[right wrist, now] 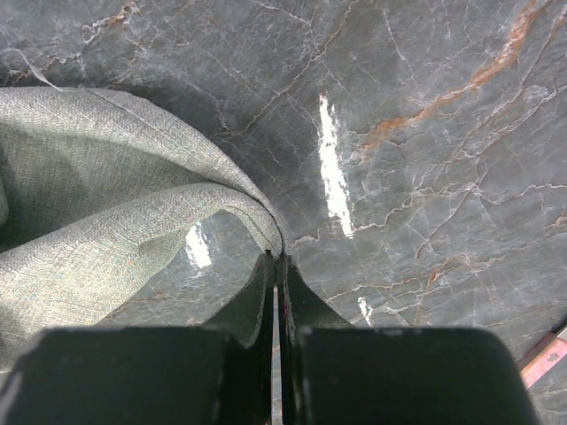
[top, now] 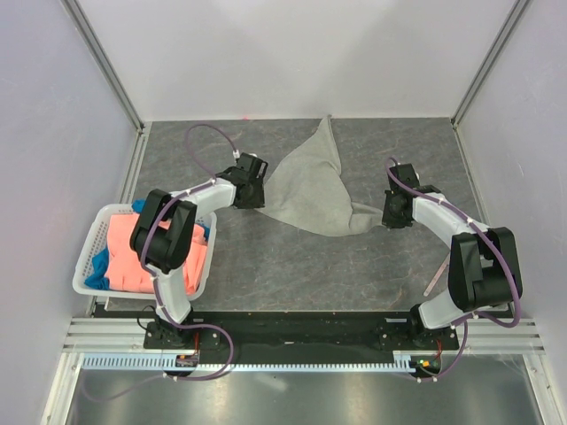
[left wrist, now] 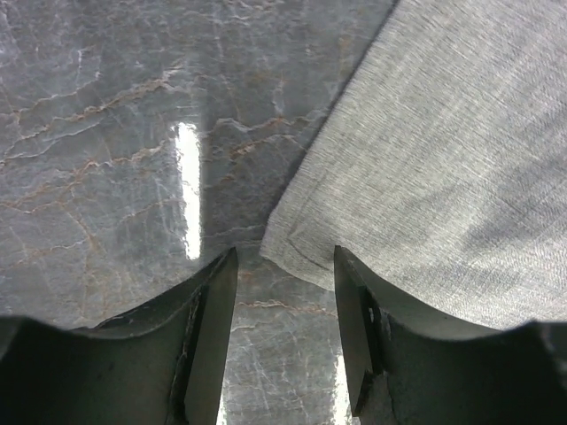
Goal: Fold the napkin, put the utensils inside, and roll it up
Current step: Flatten the napkin out
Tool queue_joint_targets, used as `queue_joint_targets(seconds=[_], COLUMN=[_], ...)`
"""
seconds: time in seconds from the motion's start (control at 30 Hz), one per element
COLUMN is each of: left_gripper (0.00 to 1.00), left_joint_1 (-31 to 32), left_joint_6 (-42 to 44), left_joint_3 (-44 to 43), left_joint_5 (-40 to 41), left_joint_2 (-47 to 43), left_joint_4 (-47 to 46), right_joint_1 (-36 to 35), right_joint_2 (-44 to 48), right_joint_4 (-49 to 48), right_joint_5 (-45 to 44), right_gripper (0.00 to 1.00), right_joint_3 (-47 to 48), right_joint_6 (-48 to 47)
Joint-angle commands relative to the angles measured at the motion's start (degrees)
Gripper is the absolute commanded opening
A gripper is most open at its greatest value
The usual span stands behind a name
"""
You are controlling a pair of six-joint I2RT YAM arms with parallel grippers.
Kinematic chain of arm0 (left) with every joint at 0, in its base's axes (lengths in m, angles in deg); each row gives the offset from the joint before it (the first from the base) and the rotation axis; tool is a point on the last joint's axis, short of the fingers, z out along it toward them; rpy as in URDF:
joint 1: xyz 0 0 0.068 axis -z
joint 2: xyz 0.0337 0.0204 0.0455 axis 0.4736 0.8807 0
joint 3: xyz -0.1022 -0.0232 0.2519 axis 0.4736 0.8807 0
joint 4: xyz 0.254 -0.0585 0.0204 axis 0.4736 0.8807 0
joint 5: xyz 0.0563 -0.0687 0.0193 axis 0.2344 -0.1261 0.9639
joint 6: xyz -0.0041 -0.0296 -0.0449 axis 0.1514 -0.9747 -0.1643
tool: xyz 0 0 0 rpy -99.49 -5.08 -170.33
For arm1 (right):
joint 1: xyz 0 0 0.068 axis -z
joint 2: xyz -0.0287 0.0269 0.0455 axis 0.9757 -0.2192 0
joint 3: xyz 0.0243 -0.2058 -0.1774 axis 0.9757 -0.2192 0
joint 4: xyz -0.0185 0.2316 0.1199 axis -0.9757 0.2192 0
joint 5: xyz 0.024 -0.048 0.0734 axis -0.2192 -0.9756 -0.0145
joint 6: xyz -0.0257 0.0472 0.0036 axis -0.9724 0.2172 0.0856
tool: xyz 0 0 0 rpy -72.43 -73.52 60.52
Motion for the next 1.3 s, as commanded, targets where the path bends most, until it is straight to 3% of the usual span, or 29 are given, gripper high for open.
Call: queue_joint_targets(seconds=[0.0, 0.13, 0.33, 0.6, 0.7, 0.77, 0.9, 1.03, 1.27], left_gripper=[0.55, 0.54, 0.40, 0.39, 0.25, 0.06, 0.02, 0.02, 0.02], left_joint_1=[-2.67, -2.93, -3.02, -2.58, -2.40, -2.32, -2.32, -2.40, -2.40], left_joint_6=[-3.79, -3.52, -3.43, -2.73, -2.29, -2.29, -1.50, -1.94, -1.50], left_joint_3=[0.35, 0.17, 0.69, 2.19, 2.19, 1.67, 0.79, -0.01, -3.78], left_joint_5=[-3.40, -5.59, -8.06, -7.45, -7.27, -7.18, -7.71, -10.16, -10.96], left_joint_2=[-1.19, 0.21, 1.53, 1.88, 2.93, 3.29, 2.68, -3.89, -20.05], left_joint_4=[-3.80, -3.71, -3.71, -2.13, -1.95, -1.60, -1.60, -1.60, -1.17], right_joint_1=[0.05, 0.14, 0.05, 0.14, 0.05, 0.14, 0.05, 0.14, 0.05], right_joint_2=[1.41, 1.33, 0.89, 0.80, 0.80, 0.97, 1.68, 3.87, 16.08], right_joint_4=[-0.48, -0.48, -0.66, -1.10, -1.27, -1.36, -1.27, -0.58, 3.03], right_joint_5=[0.68, 0.77, 1.39, 2.09, 2.70, 2.97, 3.58, 6.22, 6.48], right_gripper=[0.00, 0.00, 0.00, 0.00, 0.00, 0.00, 0.00, 0.00, 0.00], right_joint_3=[-0.28, -0.28, 0.07, 0.34, 0.34, 0.42, 0.69, 1.83, 6.66], right_joint_6=[-0.67, -0.67, -0.58, -0.41, -0.32, -0.75, -1.90, -3.48, -6.29])
